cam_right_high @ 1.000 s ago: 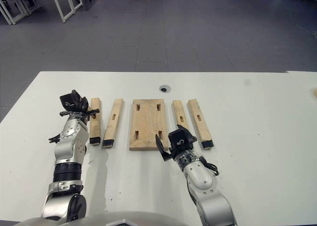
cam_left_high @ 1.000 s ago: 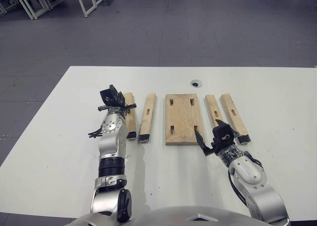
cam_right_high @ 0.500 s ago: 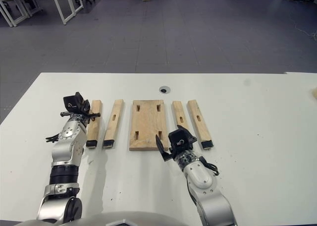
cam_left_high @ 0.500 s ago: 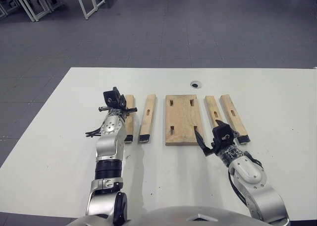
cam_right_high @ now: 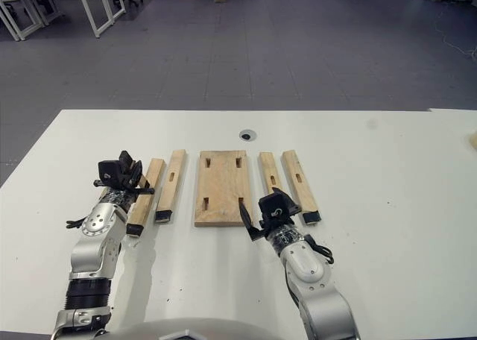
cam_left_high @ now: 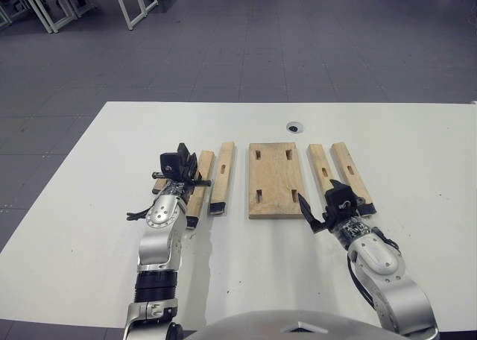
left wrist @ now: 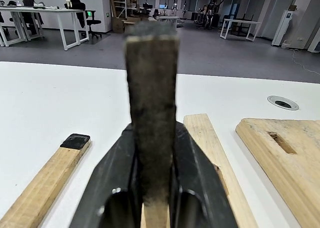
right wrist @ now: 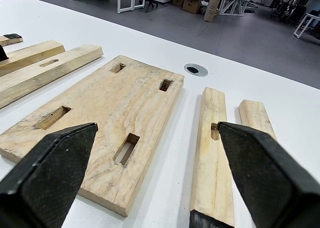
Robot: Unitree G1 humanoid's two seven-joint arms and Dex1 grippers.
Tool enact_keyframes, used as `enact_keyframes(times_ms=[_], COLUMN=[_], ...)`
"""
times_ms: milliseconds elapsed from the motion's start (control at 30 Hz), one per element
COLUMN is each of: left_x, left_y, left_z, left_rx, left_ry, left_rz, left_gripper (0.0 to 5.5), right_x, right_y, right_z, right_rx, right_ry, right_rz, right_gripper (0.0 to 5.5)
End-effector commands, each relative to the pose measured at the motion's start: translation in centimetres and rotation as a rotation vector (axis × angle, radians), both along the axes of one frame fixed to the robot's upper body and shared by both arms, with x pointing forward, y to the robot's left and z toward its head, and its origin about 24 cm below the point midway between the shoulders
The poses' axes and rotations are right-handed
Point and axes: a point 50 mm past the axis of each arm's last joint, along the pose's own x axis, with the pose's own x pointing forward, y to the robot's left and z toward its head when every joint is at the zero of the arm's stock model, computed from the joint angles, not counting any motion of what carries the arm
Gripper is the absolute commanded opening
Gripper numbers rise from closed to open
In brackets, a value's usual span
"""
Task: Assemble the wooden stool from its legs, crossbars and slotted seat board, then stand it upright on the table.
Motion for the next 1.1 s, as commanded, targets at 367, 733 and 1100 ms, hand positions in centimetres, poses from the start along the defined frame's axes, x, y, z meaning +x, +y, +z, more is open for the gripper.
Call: enact_keyframes(times_ms=[367,733,1100], left_x=[1.8,2.7,9.4], left_y=[-0.6,0.0,-0.4], left_z=[3.6,8.8,11.4], left_rx=[-0.043,0.014,-0.054], left_ry=[-0.114,-0.206,0.016], left_rz=[0.07,0.073,-0.041], left_gripper=[1.26,2.77,2.77], right_x=[0.5,0.3,0.5], right_y=[0.0,0.0,0.5], right_z=[-0.3,-0.3,-0.5], right_rx=[-0.008,-0.003,0.008], right_ry=[-0.012,-0.006,-0.003], right_rz=[-0.006,-0.023,-0.028], right_gripper=[4.41,4.41,4.41])
